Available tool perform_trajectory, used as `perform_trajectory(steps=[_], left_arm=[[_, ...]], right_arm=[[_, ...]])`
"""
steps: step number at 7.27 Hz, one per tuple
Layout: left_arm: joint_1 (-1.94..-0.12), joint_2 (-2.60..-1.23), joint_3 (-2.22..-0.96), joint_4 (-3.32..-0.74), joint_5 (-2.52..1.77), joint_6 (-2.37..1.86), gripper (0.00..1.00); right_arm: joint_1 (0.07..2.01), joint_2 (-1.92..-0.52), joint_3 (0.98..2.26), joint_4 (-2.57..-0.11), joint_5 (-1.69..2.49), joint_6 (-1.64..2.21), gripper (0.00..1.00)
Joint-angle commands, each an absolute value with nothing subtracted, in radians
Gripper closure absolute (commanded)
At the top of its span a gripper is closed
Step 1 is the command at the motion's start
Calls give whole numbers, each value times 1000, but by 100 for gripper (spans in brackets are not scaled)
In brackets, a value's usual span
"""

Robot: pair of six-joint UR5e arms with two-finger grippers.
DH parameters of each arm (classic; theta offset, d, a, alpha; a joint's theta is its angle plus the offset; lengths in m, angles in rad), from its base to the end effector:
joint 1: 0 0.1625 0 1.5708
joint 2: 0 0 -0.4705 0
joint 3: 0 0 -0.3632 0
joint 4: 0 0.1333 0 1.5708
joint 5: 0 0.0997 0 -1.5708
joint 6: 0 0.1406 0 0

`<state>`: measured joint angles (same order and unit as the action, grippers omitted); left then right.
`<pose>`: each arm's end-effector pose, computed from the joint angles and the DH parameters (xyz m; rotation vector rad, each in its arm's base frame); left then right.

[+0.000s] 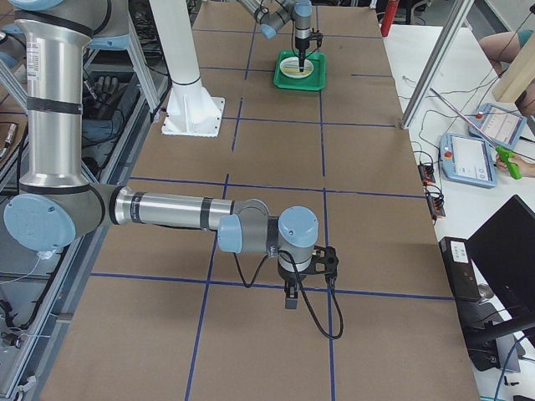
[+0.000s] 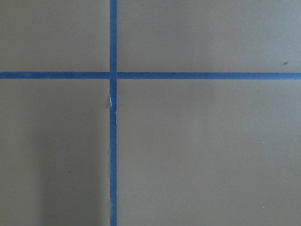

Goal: Place spoon
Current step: 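Lower the left gripper and close it on the yellow spoon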

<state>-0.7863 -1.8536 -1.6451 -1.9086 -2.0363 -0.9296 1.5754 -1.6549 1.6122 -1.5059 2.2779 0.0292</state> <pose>0.3944 -0.4945 0.5200 0.1089 0.8070 0.0247 0.0439 -0.4252 0.7515 0.0126 -0.7073 0.0245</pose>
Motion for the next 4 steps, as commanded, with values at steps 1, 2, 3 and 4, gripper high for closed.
perform_trajectory(steps=[1,2,3,4], left_arm=[[-784,-1850,-1628,-1910,-2043,-931,35],[-782,-1851,-1626,-1910,-2045,-931,36],[-779,-1852,-1629,-1910,-2046,-933,37],[-778,-1852,-1629,-1910,-2048,-933,37]], right_arm=[[1575,-1655,1612,-1506,2278,29,0],[1575,-1655,1612,-1505,2278,29,0],[1575,-1655,1612,-1505,2278,29,0],[1575,-1655,1612,-1506,2278,29,0]])
